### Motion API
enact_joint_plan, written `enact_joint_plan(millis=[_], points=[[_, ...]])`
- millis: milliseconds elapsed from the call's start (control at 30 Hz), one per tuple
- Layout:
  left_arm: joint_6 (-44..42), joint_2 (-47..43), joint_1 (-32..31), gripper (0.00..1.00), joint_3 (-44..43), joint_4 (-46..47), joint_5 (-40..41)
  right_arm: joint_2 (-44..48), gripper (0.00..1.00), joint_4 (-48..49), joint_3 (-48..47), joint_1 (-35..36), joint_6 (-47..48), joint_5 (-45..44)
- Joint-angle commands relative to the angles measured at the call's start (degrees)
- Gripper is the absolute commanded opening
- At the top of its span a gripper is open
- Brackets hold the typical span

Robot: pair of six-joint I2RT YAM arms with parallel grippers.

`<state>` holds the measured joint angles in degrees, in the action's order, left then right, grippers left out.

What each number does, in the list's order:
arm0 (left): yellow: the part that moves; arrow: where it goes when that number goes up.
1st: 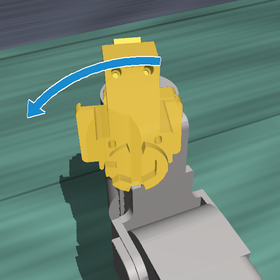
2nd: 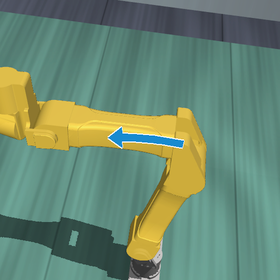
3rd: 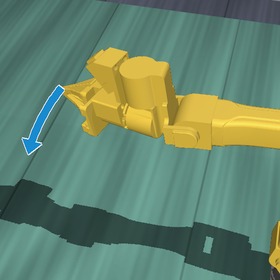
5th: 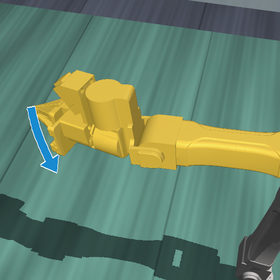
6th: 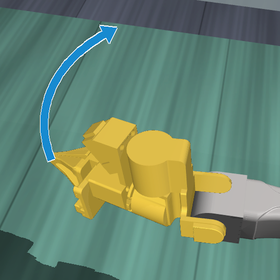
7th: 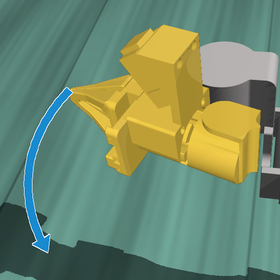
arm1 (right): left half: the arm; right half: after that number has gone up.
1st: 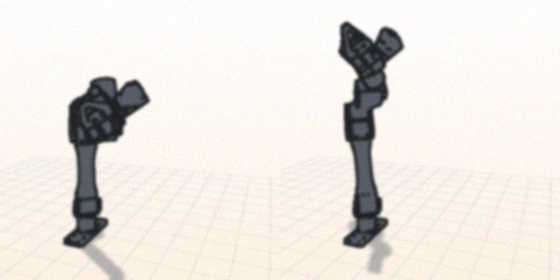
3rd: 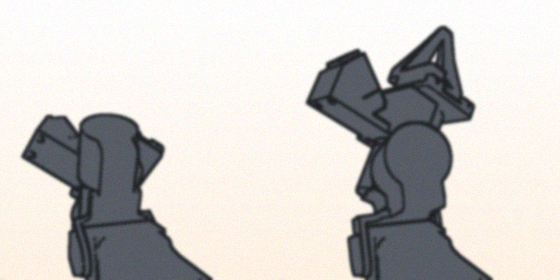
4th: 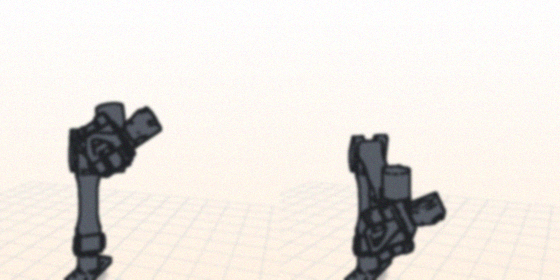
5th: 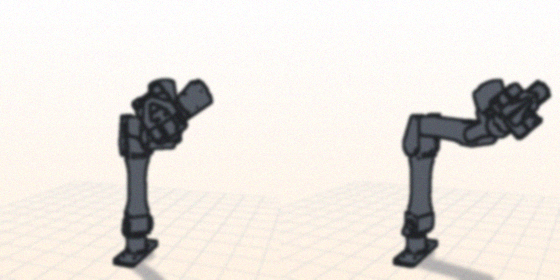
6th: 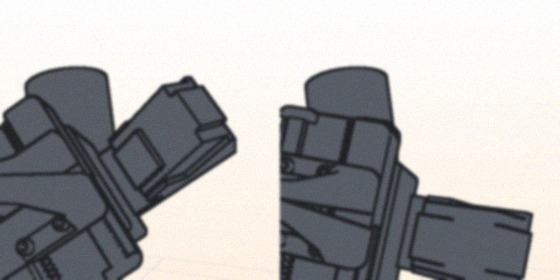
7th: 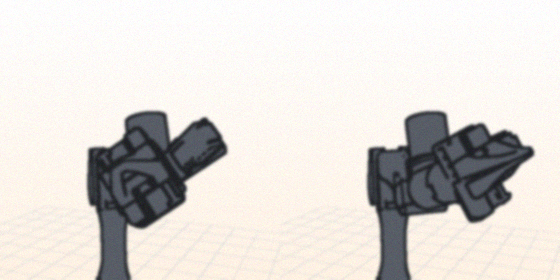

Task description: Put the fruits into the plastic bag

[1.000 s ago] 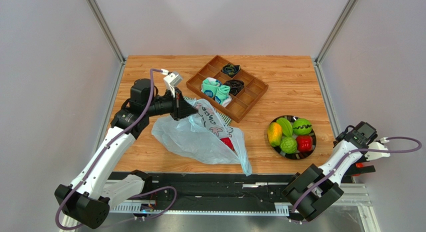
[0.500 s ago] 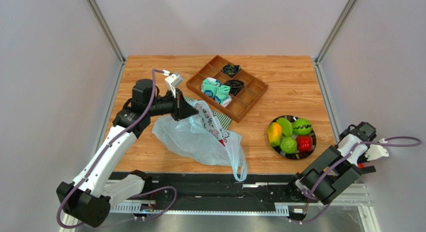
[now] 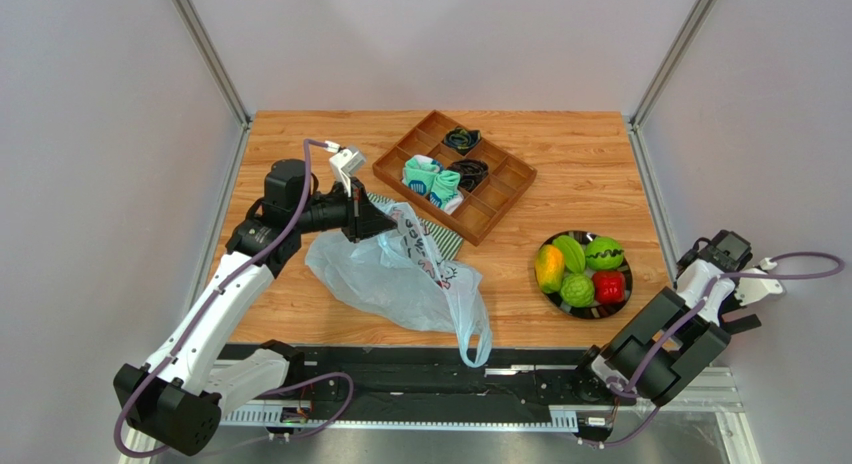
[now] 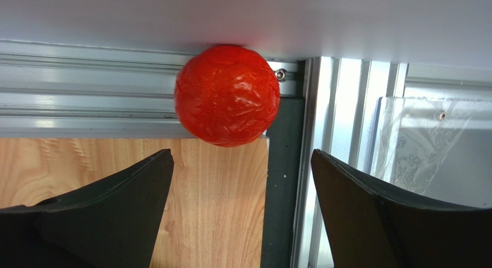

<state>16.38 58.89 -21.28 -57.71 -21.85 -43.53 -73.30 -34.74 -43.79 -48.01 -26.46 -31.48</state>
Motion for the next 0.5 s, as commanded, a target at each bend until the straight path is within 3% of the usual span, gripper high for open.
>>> enact_joint_plan(millis=[0,467], points=[[0.1,-1.2,0.3,0.0,0.4,2.4,-1.8,-1.8,0.96,3.7,-3.1,2.0,2.7,-3.6],[0.4,-1.3,0.3,0.0,0.7,2.5,-2.4,-14.9,0.98,2.5,-9.6,2.0,5.1,-2.8]])
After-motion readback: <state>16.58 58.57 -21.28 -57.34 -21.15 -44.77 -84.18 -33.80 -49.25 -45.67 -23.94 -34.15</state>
